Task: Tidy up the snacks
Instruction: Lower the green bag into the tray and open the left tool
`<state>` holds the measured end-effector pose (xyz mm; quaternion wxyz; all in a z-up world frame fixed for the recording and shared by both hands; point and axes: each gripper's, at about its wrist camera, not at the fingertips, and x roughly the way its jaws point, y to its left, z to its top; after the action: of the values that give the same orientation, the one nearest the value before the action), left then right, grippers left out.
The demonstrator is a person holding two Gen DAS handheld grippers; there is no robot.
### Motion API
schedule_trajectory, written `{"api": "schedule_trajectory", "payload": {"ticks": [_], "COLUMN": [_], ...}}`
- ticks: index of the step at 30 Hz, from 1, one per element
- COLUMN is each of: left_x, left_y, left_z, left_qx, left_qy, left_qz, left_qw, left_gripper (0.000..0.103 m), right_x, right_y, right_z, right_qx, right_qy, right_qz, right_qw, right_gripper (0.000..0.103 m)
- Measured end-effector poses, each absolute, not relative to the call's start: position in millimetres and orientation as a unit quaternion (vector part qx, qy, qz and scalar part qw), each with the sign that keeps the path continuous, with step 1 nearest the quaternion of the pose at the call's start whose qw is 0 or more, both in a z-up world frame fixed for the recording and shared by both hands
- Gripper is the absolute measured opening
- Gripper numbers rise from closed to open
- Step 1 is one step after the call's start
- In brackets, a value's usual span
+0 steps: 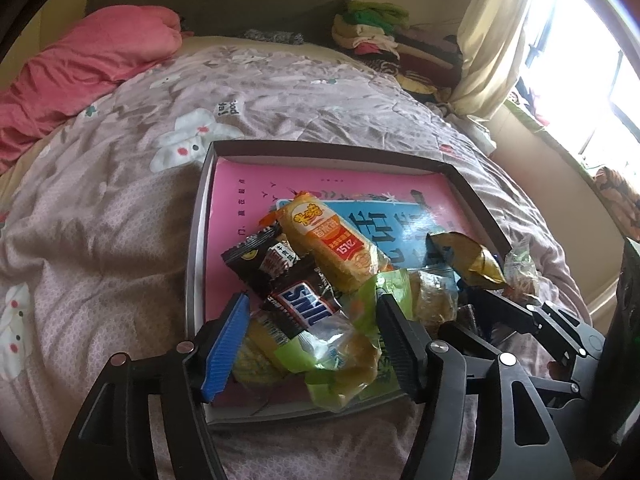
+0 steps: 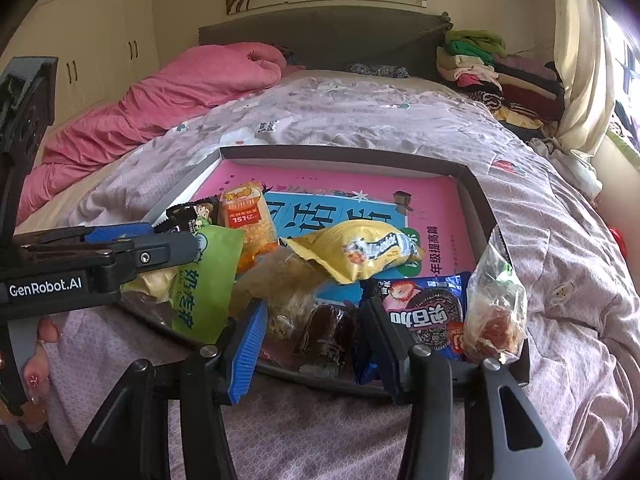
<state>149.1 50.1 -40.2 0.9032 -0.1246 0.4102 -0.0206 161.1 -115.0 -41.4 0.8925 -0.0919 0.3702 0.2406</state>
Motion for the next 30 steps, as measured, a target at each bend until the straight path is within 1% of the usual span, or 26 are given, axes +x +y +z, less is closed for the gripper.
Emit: {"api": "schedule_trajectory", "payload": {"ticks": [4, 11, 18, 30], "left_x": [151.1, 152.6, 153.9, 155.5], "left_y": [50.5, 52.0, 52.9, 50.9], "left_z": [-42.9, -46.5, -48.3, -49.8], "left_qx": [-0.123, -0.121, -0.118, -0.119], "left_qy": [0.415, 0.42, 0.423, 0.427], "left_qz": [-0.015, -0.006, -0.006, -0.012], "left_qw": [0.901, 0.899, 0.898, 0.896], "left_gripper": [0.072, 0.074, 0.075, 0.078], "right_x": [163.6, 167.5, 168.3, 168.3], "right_y": [-112.0, -108.5, -106.8, -108.9], "right_z": [-42.8, -45.4, -46.1, -39.1], "right_qx": [-0.092, -0.097, -0.1, -0.083], "right_qy": [0.37, 0.37, 0.369, 0.36], "right_qz": [0.241, 0.239, 0.238, 0.244], "right_qw": [0.892, 0.892, 0.893, 0.897], "right_gripper": [0.05, 0.05, 0.05, 0.056]}}
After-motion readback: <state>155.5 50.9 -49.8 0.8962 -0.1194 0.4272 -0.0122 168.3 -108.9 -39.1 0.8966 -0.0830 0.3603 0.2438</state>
